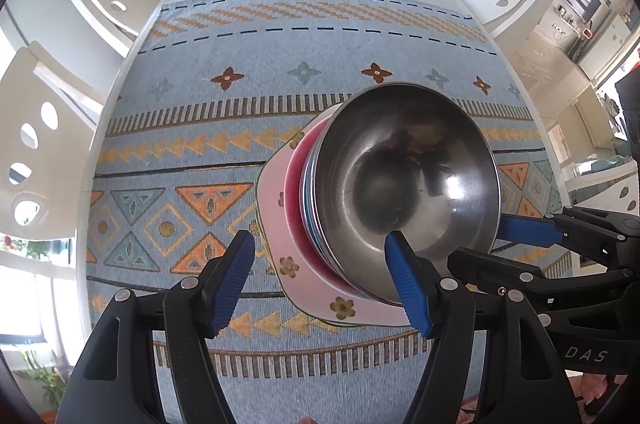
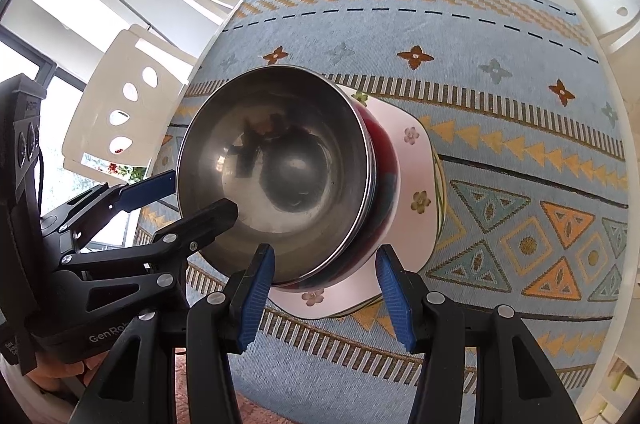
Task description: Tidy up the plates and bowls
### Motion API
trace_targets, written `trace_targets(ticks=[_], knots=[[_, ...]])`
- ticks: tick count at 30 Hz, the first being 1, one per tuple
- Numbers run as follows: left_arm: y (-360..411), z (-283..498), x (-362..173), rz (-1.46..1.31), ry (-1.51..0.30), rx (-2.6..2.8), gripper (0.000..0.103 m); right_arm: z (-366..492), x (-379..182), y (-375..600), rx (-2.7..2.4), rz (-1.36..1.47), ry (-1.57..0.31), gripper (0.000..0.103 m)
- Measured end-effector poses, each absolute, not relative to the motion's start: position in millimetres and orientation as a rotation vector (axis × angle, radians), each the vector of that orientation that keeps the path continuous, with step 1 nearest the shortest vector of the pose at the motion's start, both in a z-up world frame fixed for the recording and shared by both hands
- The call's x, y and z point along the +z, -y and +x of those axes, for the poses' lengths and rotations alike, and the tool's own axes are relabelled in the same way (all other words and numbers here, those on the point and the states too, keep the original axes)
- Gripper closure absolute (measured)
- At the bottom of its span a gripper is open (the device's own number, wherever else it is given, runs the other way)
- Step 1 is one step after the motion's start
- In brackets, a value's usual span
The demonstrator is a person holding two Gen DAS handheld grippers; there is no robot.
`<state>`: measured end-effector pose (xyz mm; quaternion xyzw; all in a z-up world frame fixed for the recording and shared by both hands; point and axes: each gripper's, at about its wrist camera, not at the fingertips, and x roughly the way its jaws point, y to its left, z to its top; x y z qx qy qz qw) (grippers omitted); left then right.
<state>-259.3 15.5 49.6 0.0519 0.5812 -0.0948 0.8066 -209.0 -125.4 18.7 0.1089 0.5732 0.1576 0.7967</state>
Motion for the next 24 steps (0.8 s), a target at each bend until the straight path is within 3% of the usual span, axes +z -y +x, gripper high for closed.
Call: trace_targets(ticks=[24], knots=[[-14.1,-253.9,46.7,0.107,-1.254,-0.195,0.037,-203.3,15.6,127.0,0.349,0.227,-1.246,0.052]])
